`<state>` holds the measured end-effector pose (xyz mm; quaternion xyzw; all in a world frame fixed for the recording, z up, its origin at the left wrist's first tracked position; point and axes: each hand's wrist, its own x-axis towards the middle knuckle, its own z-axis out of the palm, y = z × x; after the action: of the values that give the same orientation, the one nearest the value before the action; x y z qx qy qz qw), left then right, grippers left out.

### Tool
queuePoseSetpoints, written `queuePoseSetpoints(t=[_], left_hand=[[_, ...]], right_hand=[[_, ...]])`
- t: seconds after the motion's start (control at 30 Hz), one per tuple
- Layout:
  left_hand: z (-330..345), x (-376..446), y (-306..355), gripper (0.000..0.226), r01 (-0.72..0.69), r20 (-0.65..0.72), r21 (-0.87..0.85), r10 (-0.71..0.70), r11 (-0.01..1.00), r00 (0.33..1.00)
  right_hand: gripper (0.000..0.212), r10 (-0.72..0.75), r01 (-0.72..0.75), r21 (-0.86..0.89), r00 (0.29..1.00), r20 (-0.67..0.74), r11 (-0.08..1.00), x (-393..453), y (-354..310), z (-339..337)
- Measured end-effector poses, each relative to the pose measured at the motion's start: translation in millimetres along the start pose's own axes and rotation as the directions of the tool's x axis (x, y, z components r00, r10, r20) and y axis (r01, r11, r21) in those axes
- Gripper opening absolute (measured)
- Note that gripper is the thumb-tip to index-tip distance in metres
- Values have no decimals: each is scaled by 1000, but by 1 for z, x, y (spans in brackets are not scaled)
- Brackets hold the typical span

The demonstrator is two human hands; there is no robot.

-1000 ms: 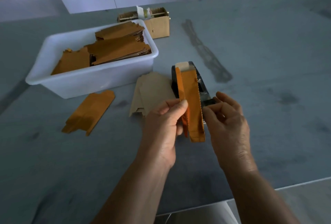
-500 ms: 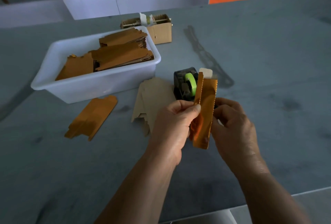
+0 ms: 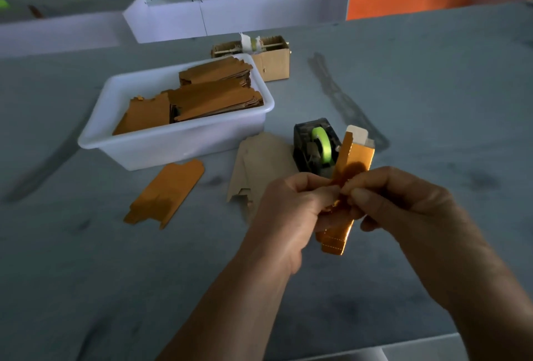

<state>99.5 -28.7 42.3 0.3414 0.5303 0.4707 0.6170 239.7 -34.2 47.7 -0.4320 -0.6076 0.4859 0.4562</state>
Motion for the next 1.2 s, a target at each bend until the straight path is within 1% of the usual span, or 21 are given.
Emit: queuePoseSetpoints(t=[0.1,0.2,0.33,0.4,0.57,0.73,0.8,0.93,1.0,1.1,1.2], left_hand=[[-4,-3,1,8,1,4,-71,0,998,1000],[-7,-6,2,8,-4,-8,-51,4,999,1000],[-8,-11,4,6,-5,16,-46,6,999,1000],[-8,-13,6,6,-8,37,-62,10,998,999],[-9,-14,6,10,-46,62,-47,49,998,997],[-12,-14,7,12,-31,102,-25,34,999,994],[-14,-14,7,13,-30,110,-15,31,999,993],[-14,-16,5,10,-62,51,-3,62,998,997],[-13,-16,1,14,-96,9,28,96,995,995],[-10,-18,-4,20,-175,-53,81,180,981,982],[-4,-21,-10,24,-279,-106,152,296,948,949]], right_hand=[[25,-12,13,-68,1000,12,998,5,3,2],[30,-40,42,-84,999,24,996,7,4,2],[44,-67,71,-98,997,45,993,10,6,0],[38,-54,56,-103,998,19,993,11,4,1],[28,-34,24,-203,998,-47,979,10,-1,5],[27,-8,-13,-228,996,-92,974,10,-2,8],[25,-5,-22,-274,995,-97,962,10,-3,10],[24,-10,-27,-334,994,-109,942,9,-6,15],[24,-6,-42,-358,991,-131,933,9,-6,17],[24,-35,-44,-455,986,-166,890,9,-8,20],[25,-82,-59,-563,972,-221,824,7,-10,23]])
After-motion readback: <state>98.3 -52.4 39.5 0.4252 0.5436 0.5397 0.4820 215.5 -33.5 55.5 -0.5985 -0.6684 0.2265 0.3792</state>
